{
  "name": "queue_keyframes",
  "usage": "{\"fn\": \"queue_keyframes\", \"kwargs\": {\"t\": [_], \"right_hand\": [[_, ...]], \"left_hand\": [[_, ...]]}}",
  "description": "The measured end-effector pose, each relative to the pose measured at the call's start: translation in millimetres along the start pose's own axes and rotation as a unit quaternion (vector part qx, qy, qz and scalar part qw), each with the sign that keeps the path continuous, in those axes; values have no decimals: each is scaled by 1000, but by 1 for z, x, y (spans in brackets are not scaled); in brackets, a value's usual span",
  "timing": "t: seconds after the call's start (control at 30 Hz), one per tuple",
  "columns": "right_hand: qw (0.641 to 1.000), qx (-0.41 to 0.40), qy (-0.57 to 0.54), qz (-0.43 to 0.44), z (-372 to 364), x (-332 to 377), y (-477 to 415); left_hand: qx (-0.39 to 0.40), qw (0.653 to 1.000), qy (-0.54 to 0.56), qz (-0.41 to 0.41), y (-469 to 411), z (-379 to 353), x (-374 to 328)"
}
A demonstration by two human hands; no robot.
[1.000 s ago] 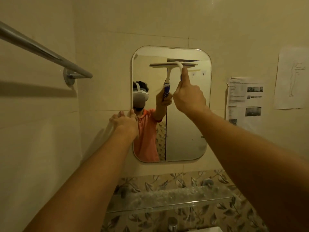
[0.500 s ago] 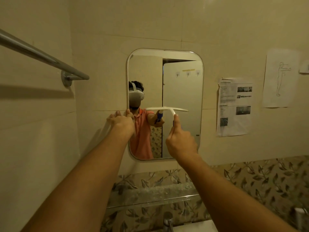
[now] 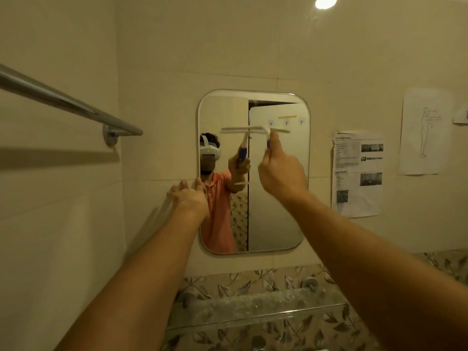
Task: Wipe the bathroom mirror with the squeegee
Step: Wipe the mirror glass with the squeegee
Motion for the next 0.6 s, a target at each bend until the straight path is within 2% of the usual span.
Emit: {"fn": "queue_keyframes", "kwargs": {"t": [0.13, 0.3, 0.6], "right_hand": [[1000, -16, 19, 15, 14, 37, -53], [999, -22, 40, 8, 7, 50, -89], [998, 0, 62, 0, -35, 15, -35]], "left_hand": [[-9, 1000, 6, -16, -4, -4, 2], [-22, 999, 0, -30, -11, -5, -1], [-22, 1000, 10, -6, -13, -2, 6]]}}
Point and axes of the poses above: each hand's wrist, its own y-axis away from the middle knuckle, its own z-axis out of the back of the hand, x = y × z, the point moved 7 cm from there along -y, towards the middle knuckle, and after that the axes turned 8 degrees about y, right-handed, at the moved point
